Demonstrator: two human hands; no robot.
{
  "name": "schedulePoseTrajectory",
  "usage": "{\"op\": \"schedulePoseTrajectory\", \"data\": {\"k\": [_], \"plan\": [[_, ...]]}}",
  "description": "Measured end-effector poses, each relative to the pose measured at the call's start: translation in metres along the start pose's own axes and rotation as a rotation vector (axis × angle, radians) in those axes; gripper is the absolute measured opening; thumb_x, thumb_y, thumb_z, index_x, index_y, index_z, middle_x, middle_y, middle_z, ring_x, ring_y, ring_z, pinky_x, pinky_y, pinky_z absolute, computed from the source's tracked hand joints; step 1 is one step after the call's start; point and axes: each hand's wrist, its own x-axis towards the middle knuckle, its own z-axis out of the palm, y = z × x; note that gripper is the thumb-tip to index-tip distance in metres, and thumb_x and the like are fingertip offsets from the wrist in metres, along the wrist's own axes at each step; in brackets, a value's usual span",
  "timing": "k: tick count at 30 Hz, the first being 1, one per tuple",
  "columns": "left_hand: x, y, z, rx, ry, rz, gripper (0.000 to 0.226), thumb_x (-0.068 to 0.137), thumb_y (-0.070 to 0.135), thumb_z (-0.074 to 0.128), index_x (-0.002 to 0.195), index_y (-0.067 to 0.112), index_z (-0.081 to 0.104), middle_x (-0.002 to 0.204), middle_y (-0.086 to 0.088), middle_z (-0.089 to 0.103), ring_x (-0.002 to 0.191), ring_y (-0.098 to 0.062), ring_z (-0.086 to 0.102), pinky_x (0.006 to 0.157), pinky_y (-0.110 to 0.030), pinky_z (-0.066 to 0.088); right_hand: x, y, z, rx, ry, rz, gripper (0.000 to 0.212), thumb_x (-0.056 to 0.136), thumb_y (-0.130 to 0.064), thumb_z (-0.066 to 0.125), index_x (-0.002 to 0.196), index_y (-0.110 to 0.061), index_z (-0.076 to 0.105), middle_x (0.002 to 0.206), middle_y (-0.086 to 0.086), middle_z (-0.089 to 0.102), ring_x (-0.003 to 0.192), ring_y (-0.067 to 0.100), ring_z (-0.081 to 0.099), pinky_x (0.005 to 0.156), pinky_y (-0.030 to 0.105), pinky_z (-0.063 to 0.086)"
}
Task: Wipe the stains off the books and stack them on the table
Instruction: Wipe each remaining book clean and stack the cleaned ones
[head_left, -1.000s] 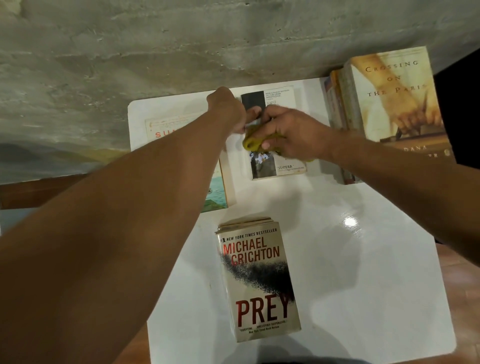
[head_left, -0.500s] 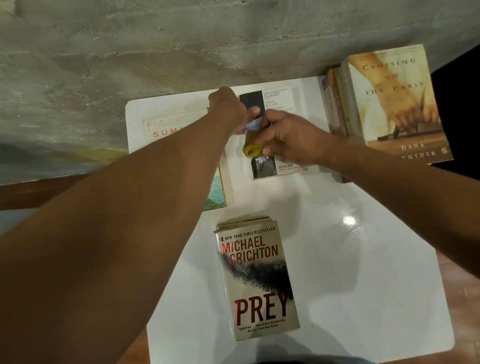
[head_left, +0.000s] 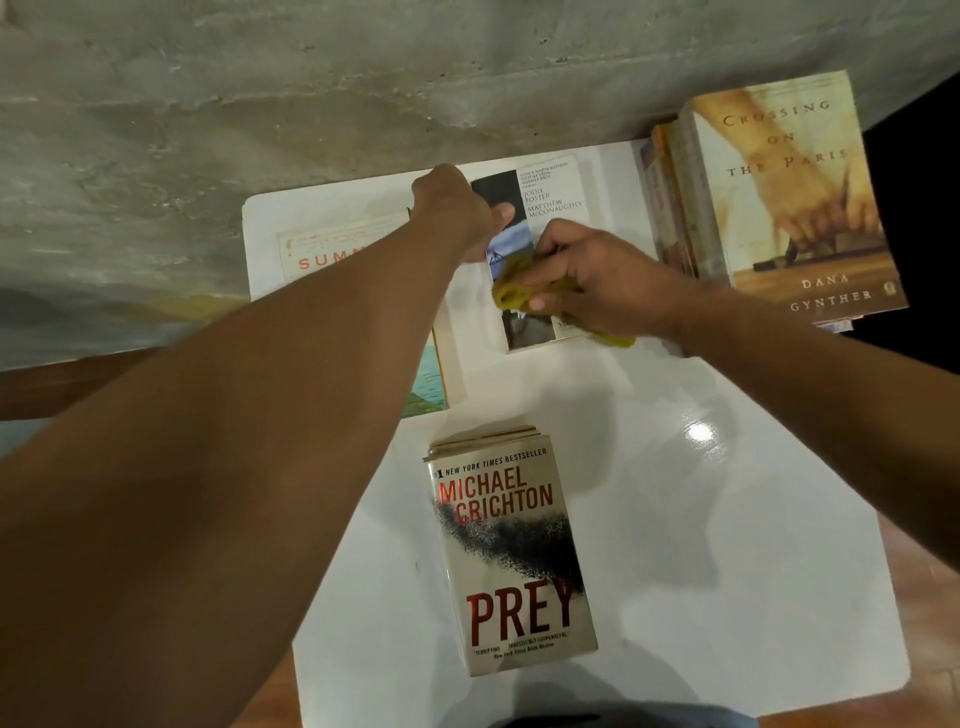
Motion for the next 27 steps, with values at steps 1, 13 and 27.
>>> {"op": "schedulePoseTrajectory", "data": {"k": [1,13,27], "plan": [[0.001,0.001,0.001,-0.001,-0.007,-0.001,0.063,0.094,0.051,0.063,0.133,0.004,0.047,0.107,-0.005,0.048,0.099,-0.018,0.05,0.077,-0.02,0.036,-0.003,-0.001,0.002,-0.008,-0.038,-0.036,0.031,0.088,-0.019,0.074,0.12,-0.021,0.073,0.108,-0.01,0.046,0.099,0.004,0.043,0.087,0.0,0.029],[-0.001,0.002,-0.001,-0.021,-0.012,-0.046,0.062,0.092,0.049,0.068,0.131,0.005,0.05,0.117,-0.008,0.059,0.095,-0.02,0.054,0.073,-0.022,0.037,-0.014,0.01,-0.001,0.127,-0.001,0.172,0.031,0.088,-0.025,0.074,0.119,-0.023,0.073,0.106,-0.01,0.053,0.096,0.002,0.05,0.085,0.004,0.038],[-0.005,0.003,0.001,-0.123,-0.018,-0.07,0.062,0.089,0.044,0.072,0.131,0.004,0.049,0.121,-0.009,0.055,0.11,-0.029,0.064,0.094,-0.036,0.057,-0.048,0.0,0.031,0.024,0.471,0.345,0.031,0.086,-0.02,0.077,0.117,-0.019,0.073,0.096,0.013,0.057,0.085,0.018,0.052,0.082,0.027,0.049]]}}
